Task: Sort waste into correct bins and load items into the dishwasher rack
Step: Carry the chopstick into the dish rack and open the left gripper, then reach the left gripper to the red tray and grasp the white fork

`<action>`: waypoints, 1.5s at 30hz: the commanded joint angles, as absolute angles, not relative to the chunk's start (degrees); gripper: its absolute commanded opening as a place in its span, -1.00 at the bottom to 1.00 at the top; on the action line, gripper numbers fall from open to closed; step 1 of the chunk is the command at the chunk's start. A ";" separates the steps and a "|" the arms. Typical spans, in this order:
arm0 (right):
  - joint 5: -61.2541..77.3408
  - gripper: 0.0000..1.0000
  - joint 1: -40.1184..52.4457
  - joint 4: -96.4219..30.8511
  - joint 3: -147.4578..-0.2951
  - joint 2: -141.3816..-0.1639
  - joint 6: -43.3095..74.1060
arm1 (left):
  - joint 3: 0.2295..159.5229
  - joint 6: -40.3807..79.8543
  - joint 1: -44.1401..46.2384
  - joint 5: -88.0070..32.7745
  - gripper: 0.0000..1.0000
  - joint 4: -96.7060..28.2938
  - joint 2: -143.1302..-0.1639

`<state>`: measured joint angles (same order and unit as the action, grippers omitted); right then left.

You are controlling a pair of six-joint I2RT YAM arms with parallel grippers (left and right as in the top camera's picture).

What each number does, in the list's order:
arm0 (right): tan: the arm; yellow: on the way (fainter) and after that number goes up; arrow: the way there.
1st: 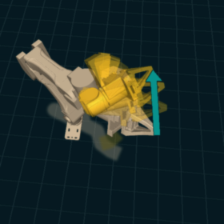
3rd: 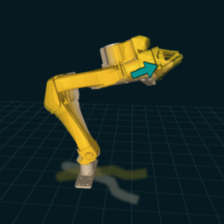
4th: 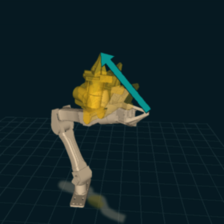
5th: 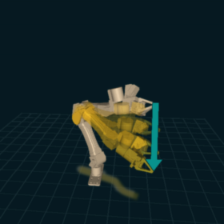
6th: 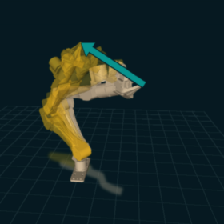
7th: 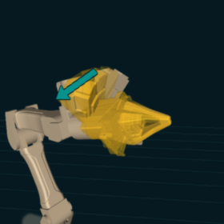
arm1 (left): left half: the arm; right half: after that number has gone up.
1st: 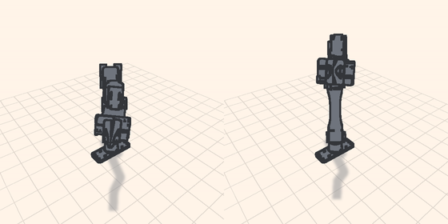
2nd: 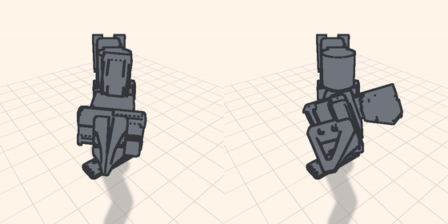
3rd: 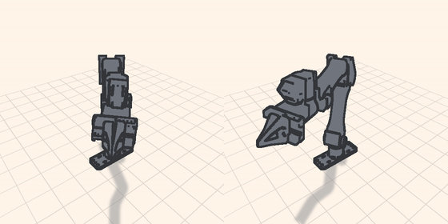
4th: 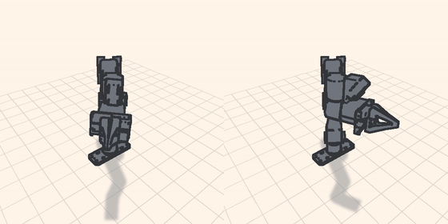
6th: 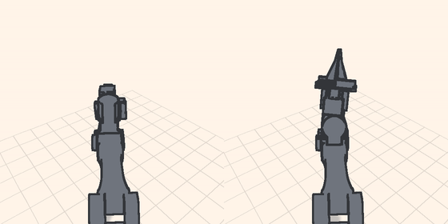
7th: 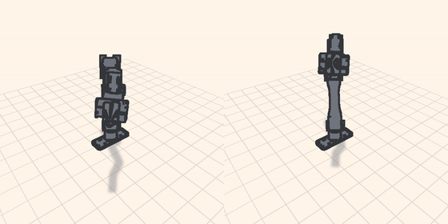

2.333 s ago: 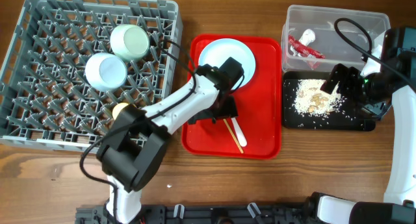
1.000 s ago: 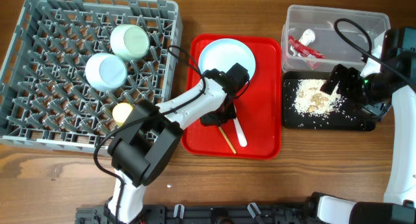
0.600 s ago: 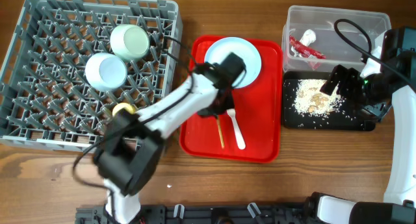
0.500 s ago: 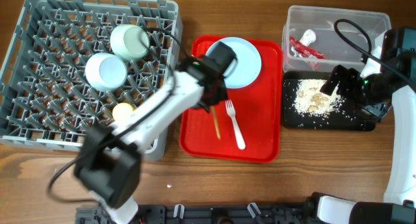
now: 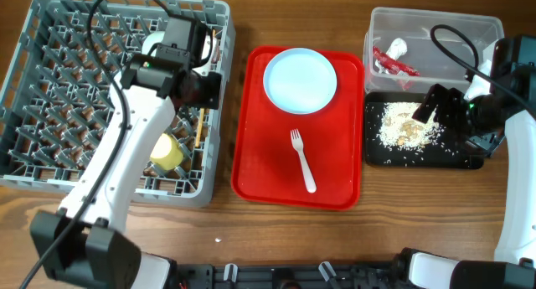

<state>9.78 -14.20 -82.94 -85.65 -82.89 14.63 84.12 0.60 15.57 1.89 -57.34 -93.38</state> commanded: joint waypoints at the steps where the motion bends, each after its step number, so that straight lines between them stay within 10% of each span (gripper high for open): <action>1: 8.97 0.99 -14.22 -83.00 -86.72 -81.91 13.47 | 84.38 -1.52 14.85 2.31 -0.92 -54.94 -97.67; 7: 8.97 1.00 -14.22 -83.02 -86.72 -81.89 13.47 | 84.38 -0.84 13.28 3.09 -0.92 -50.70 -102.67; 13: 8.97 0.99 -14.22 -83.05 -86.72 -81.91 13.50 | 84.40 -0.82 12.84 3.09 -0.23 -50.11 -103.83; 24: 8.97 1.00 -14.22 -82.76 -86.72 -81.91 13.52 | 86.26 25.56 23.35 -14.68 0.15 -51.42 -99.90; 41: 8.97 0.99 -14.22 -82.85 -86.72 -81.91 13.47 | 86.26 42.50 47.53 -0.36 0.11 -51.68 -122.02; 45: 8.97 1.00 -14.22 -82.87 -86.72 -81.91 13.52 | 86.26 42.50 47.51 -0.32 -0.36 -51.48 -122.80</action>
<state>9.78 -14.20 -82.91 -85.65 -82.89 14.63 85.91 41.43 47.20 -1.06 -51.64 -120.97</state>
